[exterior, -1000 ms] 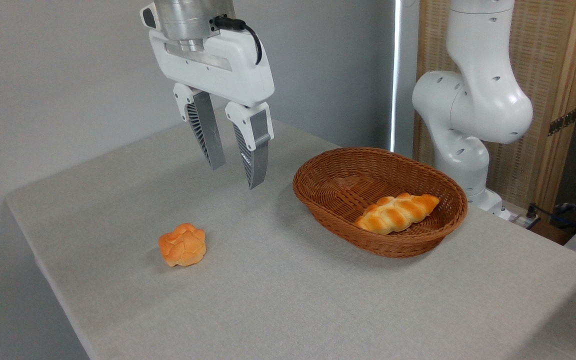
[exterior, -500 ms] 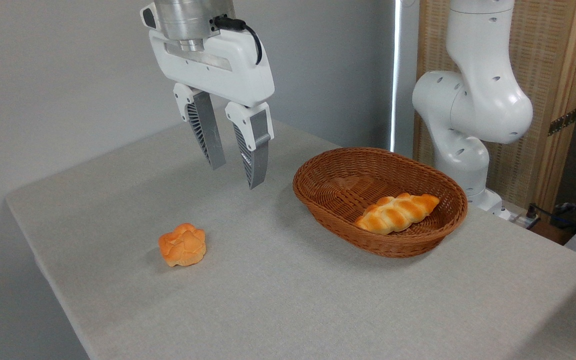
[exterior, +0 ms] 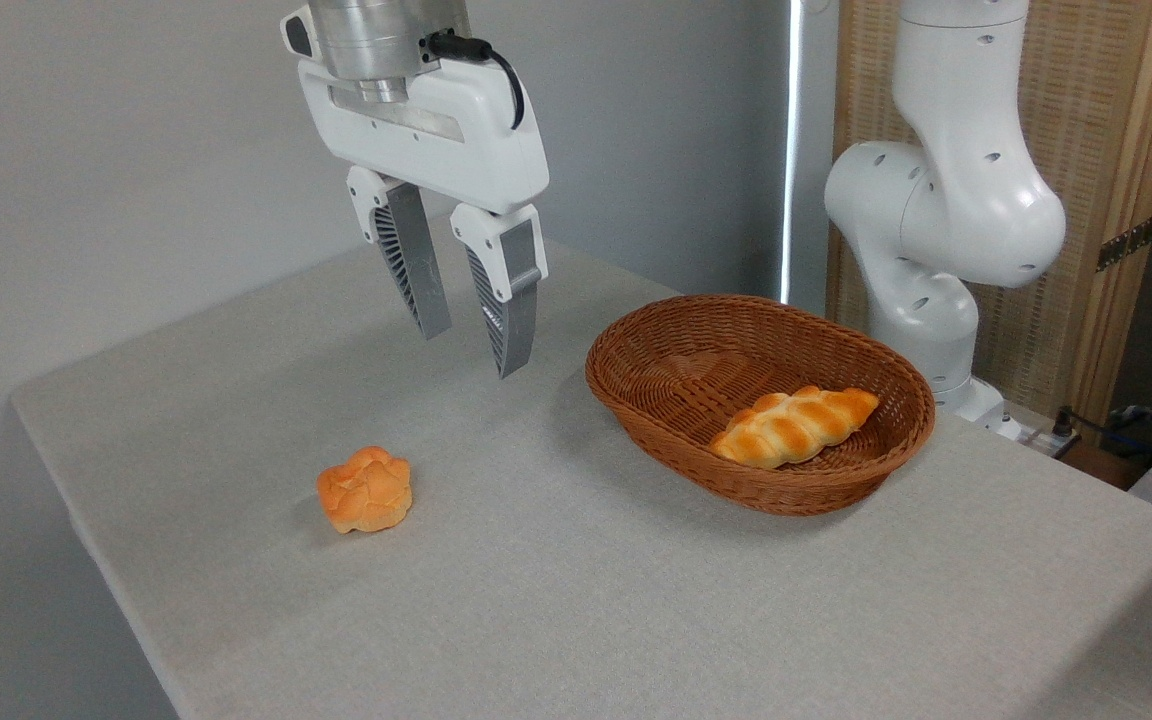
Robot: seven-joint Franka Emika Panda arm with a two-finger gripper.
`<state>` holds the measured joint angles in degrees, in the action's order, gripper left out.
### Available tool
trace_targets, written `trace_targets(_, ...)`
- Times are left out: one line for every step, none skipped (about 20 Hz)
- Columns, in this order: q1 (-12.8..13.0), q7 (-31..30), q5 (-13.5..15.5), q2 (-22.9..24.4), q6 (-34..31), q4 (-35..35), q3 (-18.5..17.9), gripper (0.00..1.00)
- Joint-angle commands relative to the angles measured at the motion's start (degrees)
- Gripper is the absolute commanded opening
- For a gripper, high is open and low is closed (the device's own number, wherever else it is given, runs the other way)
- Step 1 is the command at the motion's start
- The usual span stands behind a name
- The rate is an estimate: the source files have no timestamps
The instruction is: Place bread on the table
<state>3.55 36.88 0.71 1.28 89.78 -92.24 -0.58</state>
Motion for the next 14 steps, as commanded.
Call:
trace_targets(0.31,0.12,0.26,-0.05,-2.15,0.48,-0.04,1.0)
trace_targets(0.31,0.29,0.26,0.47,-2.07,-0.3,-0.04,1.0)
trace_targets(0.31,0.56,0.26,1.43,-2.06,-1.36,-0.04,1.0)
trace_targets(0.31,0.56,0.26,2.4,-2.06,-2.76,-0.04,1.0)
trace_targets(0.31,0.56,0.26,3.71,-1.98,-4.17,-0.21,1.0)
trace_targets(0.31,0.65,0.26,4.6,-1.54,-5.48,-0.21,1.0)
trace_targets(0.4,0.65,0.26,5.65,-1.28,-6.72,-0.21,1.0)
trace_targets(0.4,0.65,0.26,6.88,-1.01,-8.38,-0.3,1.0)
trace_targets(0.49,1.08,0.26,8.37,-0.84,-10.14,-0.3,1.0)
trace_targets(0.58,1.87,0.17,9.69,-0.75,-11.98,-0.39,1.0)
trace_targets(1.1,3.27,0.17,11.36,-0.57,-13.92,-0.39,1.0)
trace_targets(1.45,4.59,0.17,13.03,-0.22,-16.02,-0.48,1.0)
trace_targets(1.45,5.39,0.17,14.52,0.04,-17.96,-0.48,1.0)
trace_targets(1.54,5.66,0.08,16.19,0.31,-19.81,-0.48,1.0)
